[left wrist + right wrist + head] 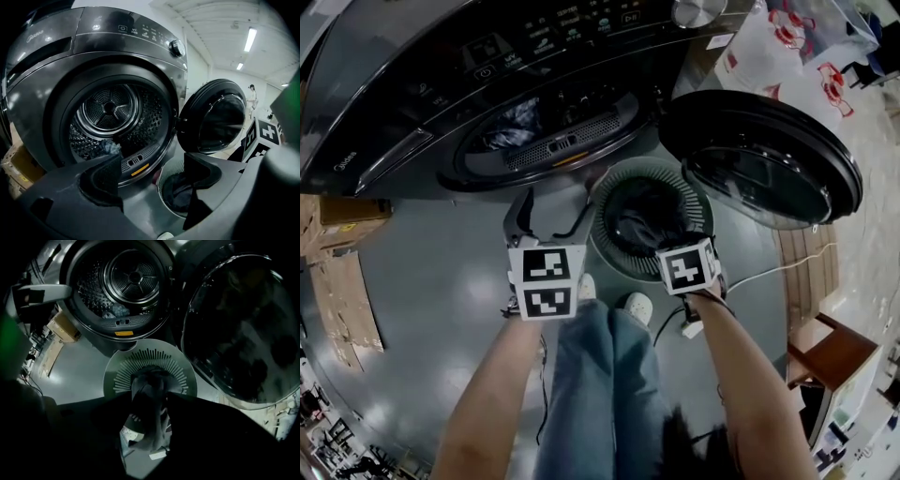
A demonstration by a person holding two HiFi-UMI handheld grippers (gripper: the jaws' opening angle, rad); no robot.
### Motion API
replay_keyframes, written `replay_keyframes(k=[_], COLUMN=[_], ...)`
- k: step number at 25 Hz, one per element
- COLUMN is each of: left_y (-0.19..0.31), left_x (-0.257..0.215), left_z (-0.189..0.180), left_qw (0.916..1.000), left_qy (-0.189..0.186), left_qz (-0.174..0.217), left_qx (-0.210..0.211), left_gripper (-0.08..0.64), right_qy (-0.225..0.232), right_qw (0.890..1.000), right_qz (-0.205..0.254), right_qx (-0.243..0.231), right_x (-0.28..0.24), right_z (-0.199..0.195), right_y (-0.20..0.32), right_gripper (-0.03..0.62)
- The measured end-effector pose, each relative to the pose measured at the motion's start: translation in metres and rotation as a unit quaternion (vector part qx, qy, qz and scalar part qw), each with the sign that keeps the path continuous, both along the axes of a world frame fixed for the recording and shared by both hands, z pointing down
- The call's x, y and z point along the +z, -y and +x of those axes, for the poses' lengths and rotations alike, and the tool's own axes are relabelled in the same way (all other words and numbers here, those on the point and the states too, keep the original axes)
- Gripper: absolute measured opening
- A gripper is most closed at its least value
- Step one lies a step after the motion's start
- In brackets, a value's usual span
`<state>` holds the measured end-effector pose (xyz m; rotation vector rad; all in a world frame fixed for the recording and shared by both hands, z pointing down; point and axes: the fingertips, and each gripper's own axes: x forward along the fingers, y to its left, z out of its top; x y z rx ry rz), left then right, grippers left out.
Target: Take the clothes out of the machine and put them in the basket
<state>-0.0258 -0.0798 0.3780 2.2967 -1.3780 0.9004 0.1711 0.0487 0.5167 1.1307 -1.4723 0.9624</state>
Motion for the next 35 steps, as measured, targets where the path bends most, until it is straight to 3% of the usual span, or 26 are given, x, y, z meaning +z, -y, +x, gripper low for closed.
replay_keyframes(k=[1,3,6,12,18,31,35], left_y=[-0.001,-0.002,-0.005,-0.007,0.0,0.027,0.028], left_x=[0.002,0.005,0.011,0.027,0.055,0.101,0.103], left_z=[-0.001,-0.002,-0.007,-0.016,-0.021,-0.083,-0.113], left_qw=[1.0,1.0,0.9999,0.9996,0.9993,0.9935,0.9905], left_qy=[0.0,0.0,0.001,0.006,0.006,0.02,0.027], left_qz=[-0.003,-0.007,-0.012,-0.016,-0.016,0.011,0.022], left_qx=[-0.001,-0.004,-0.01,-0.02,-0.032,-0.111,-0.133], left_gripper=[0.417,0.417,0.417,0.417,0.417,0.417,0.417], right_qy=[0.021,0.067,0.084,0.102,0.115,0.142,0.159], right_qw=[1.0,0.997,0.994,0.993,0.99,0.976,0.964], right_qz=[0.003,0.032,0.07,0.057,0.085,0.14,0.168], right_qx=[0.005,0.002,-0.026,-0.01,-0.006,-0.093,-0.13], right_x=[0.002,0.004,0.004,0.017,0.033,0.063,0.056], right_z=[-0.005,-0.018,-0.024,-0.028,-0.036,-0.085,-0.118], right_y=[-0.001,0.007,0.017,0.02,0.048,0.11,0.139], right_gripper=[0.269,0.465,0.52,0.523,0.52,0.518,0.517])
